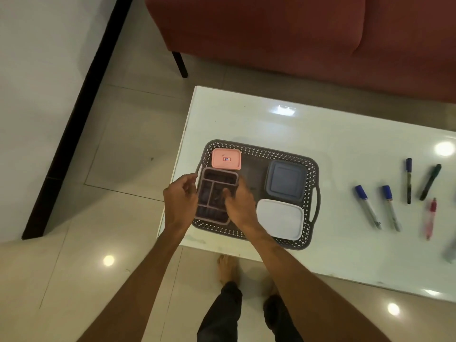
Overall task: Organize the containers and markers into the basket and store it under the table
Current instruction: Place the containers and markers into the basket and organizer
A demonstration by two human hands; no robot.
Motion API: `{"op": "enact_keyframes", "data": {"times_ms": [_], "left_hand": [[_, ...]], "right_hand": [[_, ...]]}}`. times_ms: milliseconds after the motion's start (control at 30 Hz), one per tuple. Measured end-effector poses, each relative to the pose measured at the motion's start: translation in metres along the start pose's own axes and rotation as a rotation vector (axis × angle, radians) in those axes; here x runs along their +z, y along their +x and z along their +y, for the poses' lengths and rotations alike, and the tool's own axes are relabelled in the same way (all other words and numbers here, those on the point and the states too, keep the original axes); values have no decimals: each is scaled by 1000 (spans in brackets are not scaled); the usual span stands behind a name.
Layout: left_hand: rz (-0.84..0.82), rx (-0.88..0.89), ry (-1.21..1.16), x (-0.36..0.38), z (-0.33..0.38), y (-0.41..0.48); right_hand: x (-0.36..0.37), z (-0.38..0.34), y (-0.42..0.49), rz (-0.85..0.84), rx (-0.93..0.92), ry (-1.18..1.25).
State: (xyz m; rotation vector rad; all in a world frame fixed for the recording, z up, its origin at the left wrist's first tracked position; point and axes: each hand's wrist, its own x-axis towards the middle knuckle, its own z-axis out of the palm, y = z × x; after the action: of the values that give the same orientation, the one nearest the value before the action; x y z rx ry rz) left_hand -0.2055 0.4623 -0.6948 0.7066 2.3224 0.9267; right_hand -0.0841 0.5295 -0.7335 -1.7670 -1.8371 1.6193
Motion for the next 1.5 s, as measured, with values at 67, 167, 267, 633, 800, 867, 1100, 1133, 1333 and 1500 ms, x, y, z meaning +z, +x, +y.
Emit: {"op": "enact_keyframes", "data": {"times_ms": [67,167,267,633,800,867,1100,1133,1333,1500], "left_hand": [[5,9,-9,2,5,-3],[-23,2,-42,13,18,-8],[-73,27,-50,33,39,-16],[-304,169,-115,182,145,-85],[-436,47,-78,283,173,-125],[-485,-40,20,327,178,-134],[-451,-126,345,426,177,-133],[-423,-132,365,434,177,-131],[-374,-135,362,450,172,-118],[-329,-47,242,415,176,-117]], "right_hand": [[-8,2,0,-23,-19,18],[-26,4,-4,35,-56,-1],[-56,9,-9,137,-101,20],[-227,101,-31,543,17,182],[-300,181,-27,669,123,107],[-322,212,-18,644,183,3],[-354,270,32,458,214,-301],[-354,274,38,437,215,-322],[-352,282,57,409,196,-336],[-346,251,49,462,175,-236]]}}
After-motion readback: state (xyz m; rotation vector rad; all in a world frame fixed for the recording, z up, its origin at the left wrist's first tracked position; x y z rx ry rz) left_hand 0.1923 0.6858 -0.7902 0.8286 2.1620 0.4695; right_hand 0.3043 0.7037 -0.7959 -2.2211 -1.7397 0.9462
